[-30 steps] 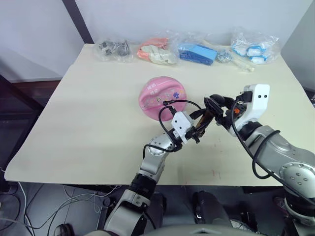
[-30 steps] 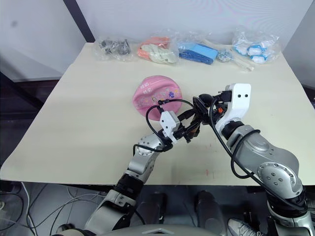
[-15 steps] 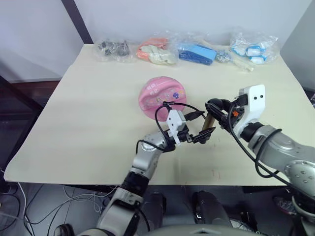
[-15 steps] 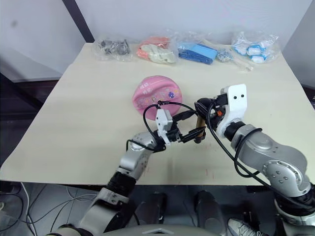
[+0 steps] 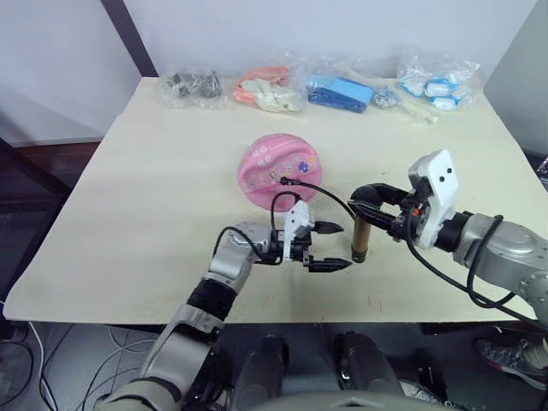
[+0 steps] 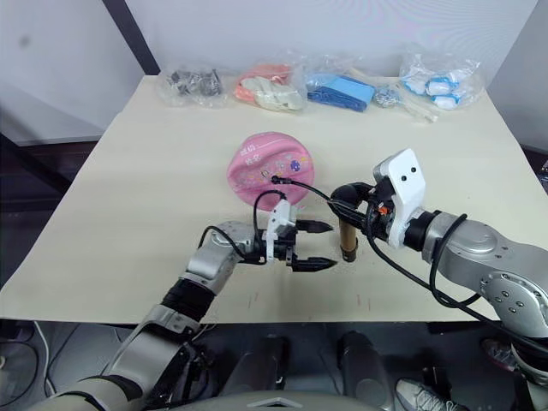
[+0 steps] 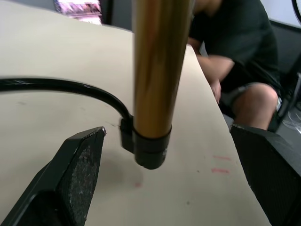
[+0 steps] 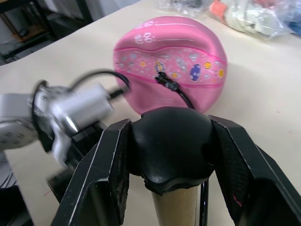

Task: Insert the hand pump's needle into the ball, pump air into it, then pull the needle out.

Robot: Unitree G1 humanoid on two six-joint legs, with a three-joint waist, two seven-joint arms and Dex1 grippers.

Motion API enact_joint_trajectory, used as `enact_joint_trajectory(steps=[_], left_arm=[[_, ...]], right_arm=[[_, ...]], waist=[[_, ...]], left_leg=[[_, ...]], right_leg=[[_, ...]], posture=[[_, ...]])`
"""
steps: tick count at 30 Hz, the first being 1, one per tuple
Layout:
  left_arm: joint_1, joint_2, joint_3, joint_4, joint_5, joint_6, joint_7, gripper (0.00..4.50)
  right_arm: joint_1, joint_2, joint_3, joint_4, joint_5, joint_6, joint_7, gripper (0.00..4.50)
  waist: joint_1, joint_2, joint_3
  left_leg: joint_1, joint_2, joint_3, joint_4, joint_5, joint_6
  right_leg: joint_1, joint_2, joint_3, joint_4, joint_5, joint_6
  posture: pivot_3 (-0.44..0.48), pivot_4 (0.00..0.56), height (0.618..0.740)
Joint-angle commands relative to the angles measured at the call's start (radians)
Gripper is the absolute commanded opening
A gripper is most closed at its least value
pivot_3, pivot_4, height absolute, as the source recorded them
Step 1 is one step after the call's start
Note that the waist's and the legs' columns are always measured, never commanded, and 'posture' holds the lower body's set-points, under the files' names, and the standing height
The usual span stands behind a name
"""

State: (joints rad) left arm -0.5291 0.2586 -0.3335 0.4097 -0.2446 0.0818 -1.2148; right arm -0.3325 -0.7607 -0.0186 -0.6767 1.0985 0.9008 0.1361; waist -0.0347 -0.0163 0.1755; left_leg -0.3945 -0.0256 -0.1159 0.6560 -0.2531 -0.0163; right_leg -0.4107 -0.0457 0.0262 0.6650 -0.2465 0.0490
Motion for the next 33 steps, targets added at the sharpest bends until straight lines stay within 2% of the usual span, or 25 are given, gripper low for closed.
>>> enact_joint_trajectory(steps=[1, 4, 8, 9, 11, 12, 17, 18, 27, 33], left_arm=[[-0.023, -0.032, -0.021, 0.027, 0.057, -0.038, 0.039, 4.50], [-0.019, -0.010, -0.006, 0.010, 0.077, -0.064, 0.046, 4.50], [0.050, -0.067, -0.027, -0.069, 0.099, -0.017, 0.148, 4.50], [0.058, -0.075, -0.027, -0.074, 0.103, -0.020, 0.164, 4.11], [0.066, -0.093, -0.022, -0.082, 0.115, -0.032, 0.198, 3.82], [0.072, -0.105, -0.023, -0.084, 0.126, -0.039, 0.223, 3.27], [0.087, -0.148, -0.025, -0.087, 0.147, -0.046, 0.298, 1.28], [0.089, -0.151, -0.027, -0.091, 0.148, -0.047, 0.300, 1.15], [0.055, -0.126, -0.026, -0.034, 0.152, -0.100, 0.265, 1.07], [-0.050, -0.113, -0.029, 0.135, 0.119, -0.204, 0.065, 1.07]], right_arm=[[-0.032, 0.017, -0.061, -0.016, 0.020, -0.011, -0.007, 1.94], [-0.035, 0.030, -0.069, -0.019, 0.027, -0.004, -0.026, 1.94], [-0.032, 0.052, -0.078, -0.028, 0.040, 0.004, -0.059, 1.94], [-0.031, 0.058, -0.080, -0.028, 0.044, 0.005, -0.068, 1.94], [-0.032, 0.067, -0.082, -0.029, 0.050, 0.007, -0.080, 1.94], [-0.032, 0.072, -0.083, -0.030, 0.054, 0.008, -0.087, 1.94], [-0.038, 0.087, -0.081, -0.031, 0.065, 0.008, -0.111, 1.94], [-0.039, 0.088, -0.081, -0.031, 0.067, 0.008, -0.114, 1.94], [-0.032, 0.070, -0.093, -0.033, 0.077, 0.014, -0.106, 1.94], [-0.019, 0.000, -0.108, -0.027, 0.072, 0.021, 0.001, 1.94]], waist=[[-0.001, 0.000, 0.000], [-0.002, 0.000, 0.000], [0.000, 0.000, 0.000], [0.000, 0.000, 0.000], [0.005, 0.000, 0.000], [0.007, 0.000, 0.000], [0.008, 0.000, 0.000], [0.008, 0.000, 0.000], [0.008, 0.000, 0.000], [0.012, 0.000, 0.000]], left_leg=[[0.000, 0.000, 0.000, 0.000, 0.000, 0.000], [0.000, 0.000, 0.000, 0.000, 0.000, 0.000], [0.000, 0.000, 0.000, 0.000, 0.000, 0.000], [0.000, 0.001, 0.001, 0.000, 0.000, 0.000], [0.000, 0.000, 0.000, 0.000, 0.000, 0.000], [-0.001, 0.000, 0.000, 0.001, 0.000, 0.000], [0.000, -0.001, 0.001, 0.001, 0.000, 0.000], [0.000, -0.001, 0.001, 0.001, 0.000, 0.000], [0.000, -0.001, 0.001, 0.001, 0.000, 0.000], [-0.001, -0.002, 0.001, 0.001, 0.000, 0.000]], right_leg=[[0.000, 0.000, 0.000, 0.000, 0.000, 0.000], [0.000, 0.000, 0.000, 0.000, 0.000, 0.000], [0.000, 0.000, 0.000, 0.000, 0.000, 0.000], [0.000, -0.001, 0.001, 0.000, 0.000, 0.000], [0.000, -0.002, 0.001, 0.000, 0.000, 0.000], [0.000, -0.002, 0.001, 0.000, 0.001, 0.001], [0.000, -0.002, 0.001, 0.000, 0.001, 0.001], [0.000, -0.002, 0.001, 0.000, 0.001, 0.001], [0.000, -0.002, 0.001, 0.000, 0.001, 0.001], [0.000, -0.002, 0.000, 0.000, 0.001, 0.001]], posture=[[0.000, 0.150, 0.740], [0.000, 0.150, 0.740], [0.000, 0.150, 0.740], [0.000, 0.150, 0.740], [0.000, 0.150, 0.740], [0.000, 0.150, 0.740], [0.000, 0.150, 0.740], [0.000, 0.150, 0.740], [0.000, 0.150, 0.740], [0.000, 0.150, 0.740]])
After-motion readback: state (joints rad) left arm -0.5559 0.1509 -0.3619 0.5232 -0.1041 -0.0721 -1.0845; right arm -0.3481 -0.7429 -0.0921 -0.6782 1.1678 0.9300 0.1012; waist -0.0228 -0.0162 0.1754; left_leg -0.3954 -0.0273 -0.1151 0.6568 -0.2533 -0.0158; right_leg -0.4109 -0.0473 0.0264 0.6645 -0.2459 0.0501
